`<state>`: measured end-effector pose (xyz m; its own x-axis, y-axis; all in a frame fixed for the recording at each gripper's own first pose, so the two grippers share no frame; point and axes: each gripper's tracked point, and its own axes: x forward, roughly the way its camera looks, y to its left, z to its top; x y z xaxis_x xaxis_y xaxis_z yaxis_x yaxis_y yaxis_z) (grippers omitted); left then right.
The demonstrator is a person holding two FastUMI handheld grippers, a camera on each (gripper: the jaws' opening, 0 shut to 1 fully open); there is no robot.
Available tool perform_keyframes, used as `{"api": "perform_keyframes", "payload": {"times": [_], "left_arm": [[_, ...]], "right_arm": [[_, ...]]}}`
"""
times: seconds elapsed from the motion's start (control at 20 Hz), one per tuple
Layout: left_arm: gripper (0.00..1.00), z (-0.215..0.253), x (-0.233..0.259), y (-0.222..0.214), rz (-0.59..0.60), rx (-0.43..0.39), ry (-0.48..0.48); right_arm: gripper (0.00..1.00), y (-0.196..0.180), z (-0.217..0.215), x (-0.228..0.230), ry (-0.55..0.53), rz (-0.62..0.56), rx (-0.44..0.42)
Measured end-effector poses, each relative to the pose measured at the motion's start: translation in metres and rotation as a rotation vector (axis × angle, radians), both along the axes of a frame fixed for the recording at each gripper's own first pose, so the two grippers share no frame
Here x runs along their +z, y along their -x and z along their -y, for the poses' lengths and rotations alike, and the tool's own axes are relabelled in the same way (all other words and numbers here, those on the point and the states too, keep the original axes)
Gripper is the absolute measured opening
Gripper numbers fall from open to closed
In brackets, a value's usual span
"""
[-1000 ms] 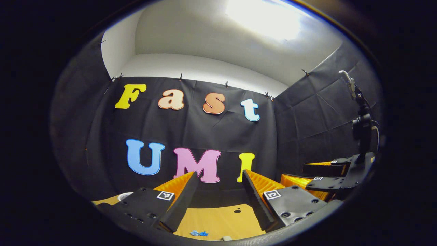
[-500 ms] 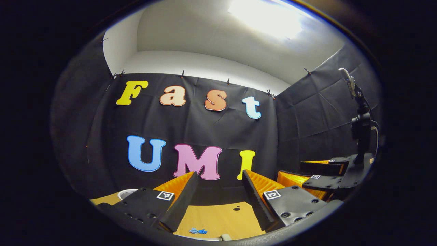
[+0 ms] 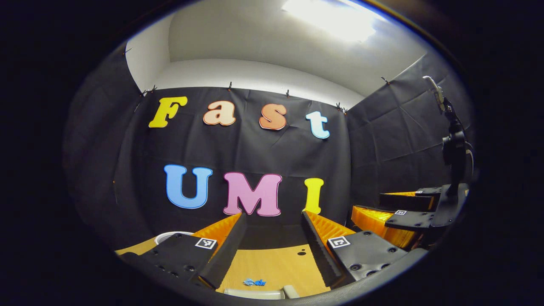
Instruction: Pick up the small broom and dustpan from the desktop, sweep the trash into the dustpan with the broom, and then empty the trash into the garbage bin.
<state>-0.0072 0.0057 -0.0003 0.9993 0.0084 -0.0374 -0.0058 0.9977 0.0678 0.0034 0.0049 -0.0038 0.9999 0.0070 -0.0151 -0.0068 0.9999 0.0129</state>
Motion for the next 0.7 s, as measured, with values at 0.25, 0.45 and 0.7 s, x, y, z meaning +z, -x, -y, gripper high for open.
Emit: {"api": "perform_keyframes", "payload": {"times": [0.25,0.45,0.7], "left_arm": [[0.77,-0.004,-0.005,0.003,-0.021,0.012,0.0],[0.77,-0.01,-0.005,0.008,-0.026,0.031,-0.007],[0.77,-0.019,-0.008,0.014,-0.032,0.054,-0.035]], "right_arm": [[0.98,0.002,-0.006,0.001,0.003,-0.001,0.009],[0.98,0.001,-0.013,-0.001,0.006,-0.009,0.029],[0.98,0.001,-0.024,-0.002,0.006,-0.009,0.055]]}}
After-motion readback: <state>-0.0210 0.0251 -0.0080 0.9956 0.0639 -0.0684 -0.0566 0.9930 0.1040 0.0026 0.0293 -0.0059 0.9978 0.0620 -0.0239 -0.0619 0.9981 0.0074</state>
